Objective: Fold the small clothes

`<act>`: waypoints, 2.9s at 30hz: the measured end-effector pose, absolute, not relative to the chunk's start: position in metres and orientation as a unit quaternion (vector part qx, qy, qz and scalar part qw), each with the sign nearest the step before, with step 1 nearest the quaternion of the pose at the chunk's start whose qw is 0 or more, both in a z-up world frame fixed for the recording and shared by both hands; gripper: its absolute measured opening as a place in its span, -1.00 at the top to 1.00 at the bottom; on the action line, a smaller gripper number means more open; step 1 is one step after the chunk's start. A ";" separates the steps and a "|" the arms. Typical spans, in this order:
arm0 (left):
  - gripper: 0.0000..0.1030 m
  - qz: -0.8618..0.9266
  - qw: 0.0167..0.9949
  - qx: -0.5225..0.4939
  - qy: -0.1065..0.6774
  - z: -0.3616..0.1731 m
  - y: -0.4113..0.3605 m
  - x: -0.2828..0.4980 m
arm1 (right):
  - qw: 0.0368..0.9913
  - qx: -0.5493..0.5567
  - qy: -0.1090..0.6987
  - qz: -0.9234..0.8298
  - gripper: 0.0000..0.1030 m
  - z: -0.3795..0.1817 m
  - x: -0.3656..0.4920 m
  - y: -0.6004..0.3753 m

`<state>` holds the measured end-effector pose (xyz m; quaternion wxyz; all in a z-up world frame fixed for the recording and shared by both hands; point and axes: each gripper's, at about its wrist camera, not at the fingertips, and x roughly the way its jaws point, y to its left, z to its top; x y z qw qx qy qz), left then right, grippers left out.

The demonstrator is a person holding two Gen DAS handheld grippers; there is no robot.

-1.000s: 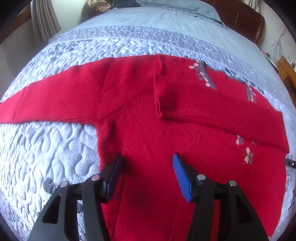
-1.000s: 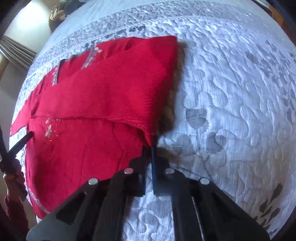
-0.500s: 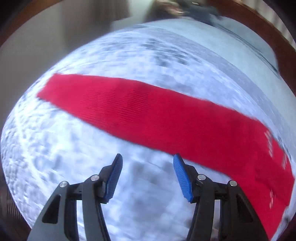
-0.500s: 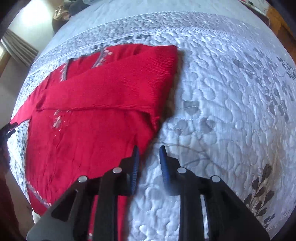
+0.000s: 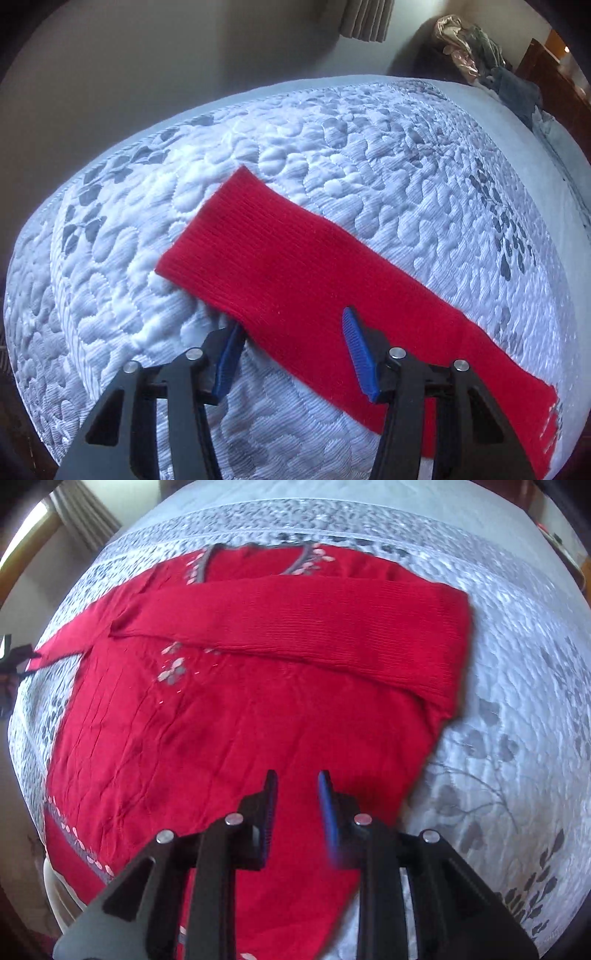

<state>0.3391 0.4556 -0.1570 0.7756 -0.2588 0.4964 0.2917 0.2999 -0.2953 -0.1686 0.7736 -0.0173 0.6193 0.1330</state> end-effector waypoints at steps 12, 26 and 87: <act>0.92 0.280 0.831 -0.261 0.404 -0.118 0.442 0.335 | 0.777 -0.053 0.606 0.160 0.49 -0.171 0.286 -0.270; 0.92 0.024 0.909 -0.079 0.409 -0.079 0.156 0.384 | 0.783 -0.011 0.603 0.149 0.43 -0.165 0.261 -0.307; -0.03 -0.014 0.856 -0.138 0.498 -0.124 0.135 0.392 | 0.770 0.084 0.587 0.234 0.93 -0.115 0.417 -0.229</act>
